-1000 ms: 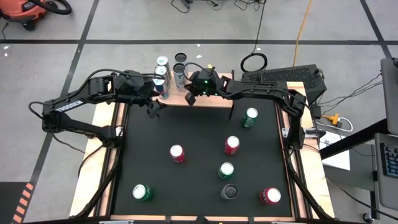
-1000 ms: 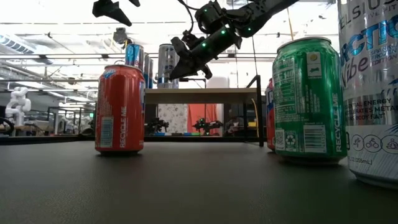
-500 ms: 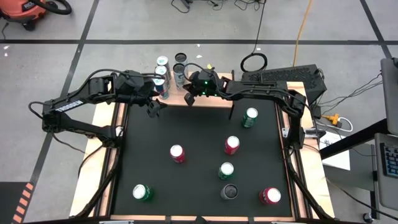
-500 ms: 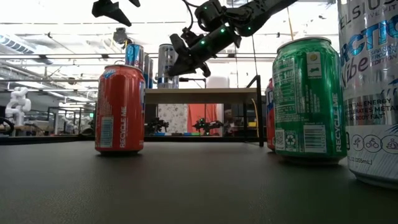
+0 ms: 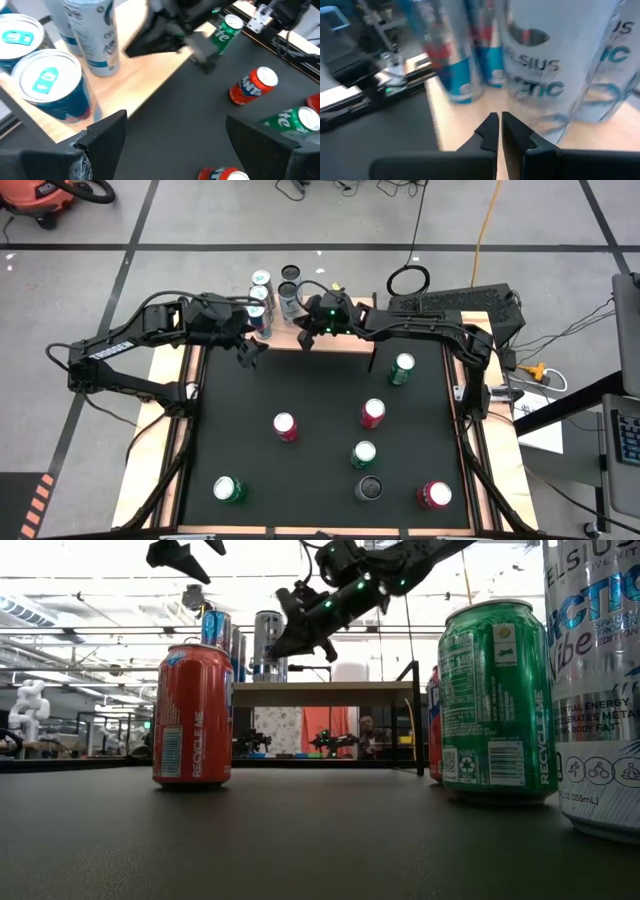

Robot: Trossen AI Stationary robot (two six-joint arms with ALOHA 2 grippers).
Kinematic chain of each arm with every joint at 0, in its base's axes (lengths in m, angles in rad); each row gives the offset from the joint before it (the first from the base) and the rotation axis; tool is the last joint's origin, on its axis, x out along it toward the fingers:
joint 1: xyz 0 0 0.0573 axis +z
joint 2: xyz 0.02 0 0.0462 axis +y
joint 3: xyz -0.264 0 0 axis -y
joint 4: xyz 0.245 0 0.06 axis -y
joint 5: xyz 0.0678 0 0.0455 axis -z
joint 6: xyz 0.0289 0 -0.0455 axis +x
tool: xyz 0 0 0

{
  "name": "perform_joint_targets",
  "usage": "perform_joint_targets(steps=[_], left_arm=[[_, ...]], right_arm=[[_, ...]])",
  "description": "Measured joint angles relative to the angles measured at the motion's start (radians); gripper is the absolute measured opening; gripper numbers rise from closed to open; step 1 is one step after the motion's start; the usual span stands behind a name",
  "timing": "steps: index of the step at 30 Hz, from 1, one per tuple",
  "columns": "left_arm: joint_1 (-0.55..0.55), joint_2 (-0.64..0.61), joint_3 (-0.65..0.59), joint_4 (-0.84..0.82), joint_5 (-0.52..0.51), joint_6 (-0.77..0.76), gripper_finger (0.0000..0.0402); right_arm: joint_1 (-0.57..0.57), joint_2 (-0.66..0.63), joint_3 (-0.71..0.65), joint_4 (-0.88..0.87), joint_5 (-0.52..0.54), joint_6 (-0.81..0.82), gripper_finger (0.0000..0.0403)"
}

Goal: Place canned beverage on shelf
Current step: Put the top white-blue soda can on the shelf, then put the white-blue soda can on the shelf

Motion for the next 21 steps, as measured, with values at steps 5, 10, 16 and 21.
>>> perform_joint_targets(steps=[5, 10, 16, 21], left_arm=[[0.001, 0.0, 0.0, 0.012, -0.049, 0.019, 0.0343], [0.0, 0.0, 0.0, 0.046, -0.077, 0.059, 0.0342], [0.001, 0.0, 0.0, 0.07, -0.08, 0.126, 0.0314], [-0.001, 0.0, 0.0, 0.069, -0.001, 0.126, 0.0283]], right_arm=[[0.004, -0.119, 0.001, -0.129, -0.014, 0.009, 0.0], [0.005, -0.263, 0.001, -0.314, -0.011, 0.008, 0.0], [0.02, -0.429, 0.001, -0.524, -0.011, 0.053, 0.0], [0.079, -0.528, 0.002, -0.655, -0.011, 0.133, 0.0]])
